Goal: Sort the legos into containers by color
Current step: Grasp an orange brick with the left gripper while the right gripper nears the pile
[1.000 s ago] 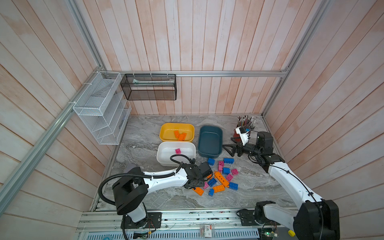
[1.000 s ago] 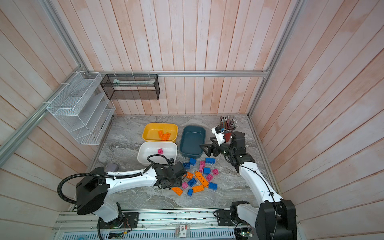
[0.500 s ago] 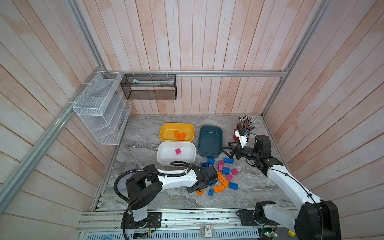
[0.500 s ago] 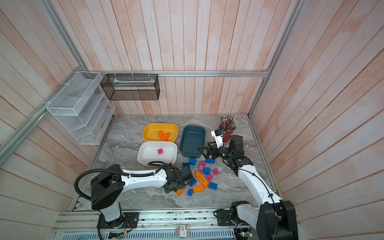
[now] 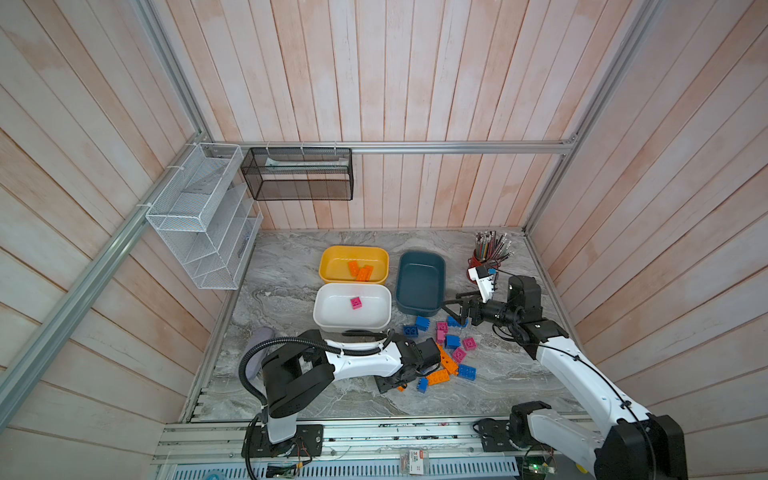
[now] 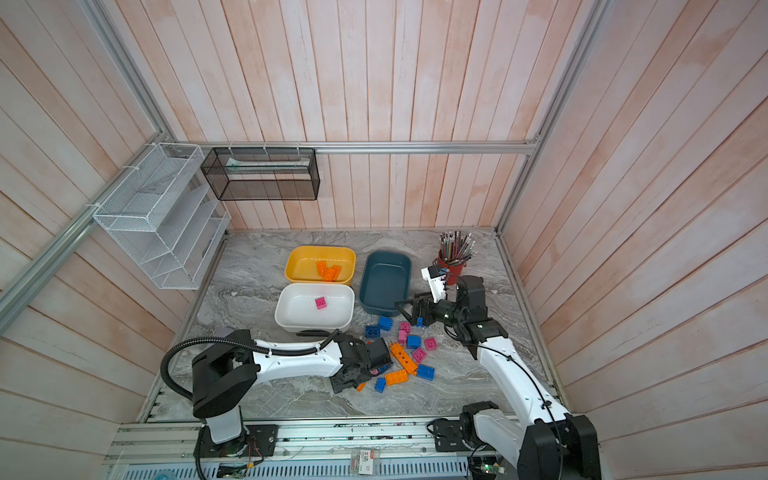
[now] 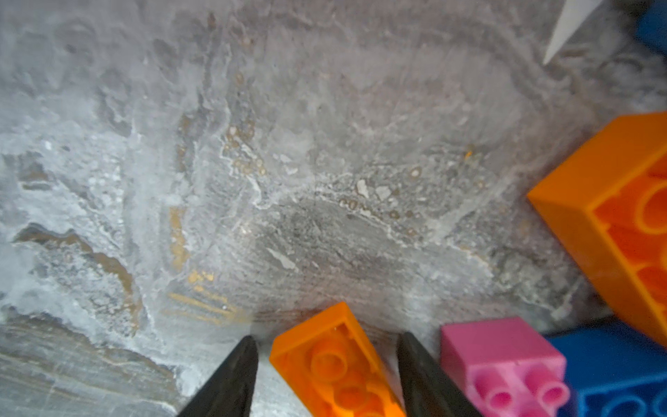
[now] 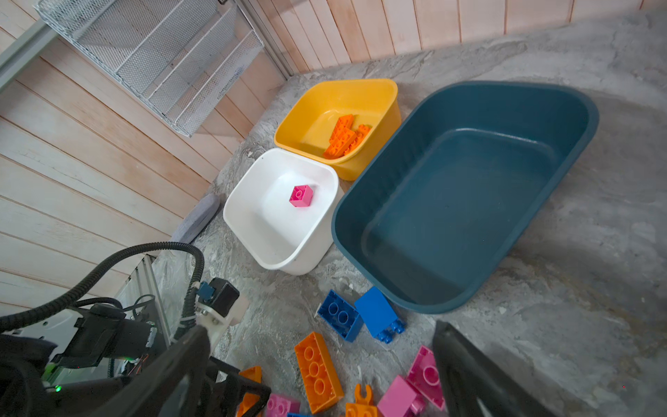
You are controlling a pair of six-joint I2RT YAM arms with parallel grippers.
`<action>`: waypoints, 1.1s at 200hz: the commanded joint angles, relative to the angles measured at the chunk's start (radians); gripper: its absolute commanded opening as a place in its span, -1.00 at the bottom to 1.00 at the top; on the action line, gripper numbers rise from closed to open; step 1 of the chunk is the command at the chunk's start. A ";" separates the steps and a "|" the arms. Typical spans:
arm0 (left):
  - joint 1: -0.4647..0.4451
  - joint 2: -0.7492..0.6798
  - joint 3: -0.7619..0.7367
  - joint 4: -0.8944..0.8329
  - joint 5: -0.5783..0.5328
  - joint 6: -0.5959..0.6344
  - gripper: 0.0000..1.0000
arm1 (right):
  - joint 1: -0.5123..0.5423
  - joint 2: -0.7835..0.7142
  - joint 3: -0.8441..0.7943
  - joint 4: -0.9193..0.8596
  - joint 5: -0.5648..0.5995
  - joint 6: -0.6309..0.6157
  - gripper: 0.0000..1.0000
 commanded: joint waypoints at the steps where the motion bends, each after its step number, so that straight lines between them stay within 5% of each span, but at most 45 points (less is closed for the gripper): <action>1: -0.001 -0.018 -0.048 0.031 0.017 -0.037 0.25 | 0.011 -0.014 0.025 -0.135 0.013 0.001 0.92; 59: 0.005 0.005 -0.021 0.060 0.016 0.011 0.04 | 0.034 -0.066 -0.010 -0.275 0.031 0.034 0.96; 146: 0.016 -0.018 -0.079 0.093 0.040 0.017 -0.59 | 0.036 -0.078 -0.007 -0.385 0.048 -0.011 0.96; 220: 0.032 -0.106 0.002 -0.050 0.003 0.168 -0.62 | 0.035 -0.057 0.045 -0.351 -0.011 -0.001 0.96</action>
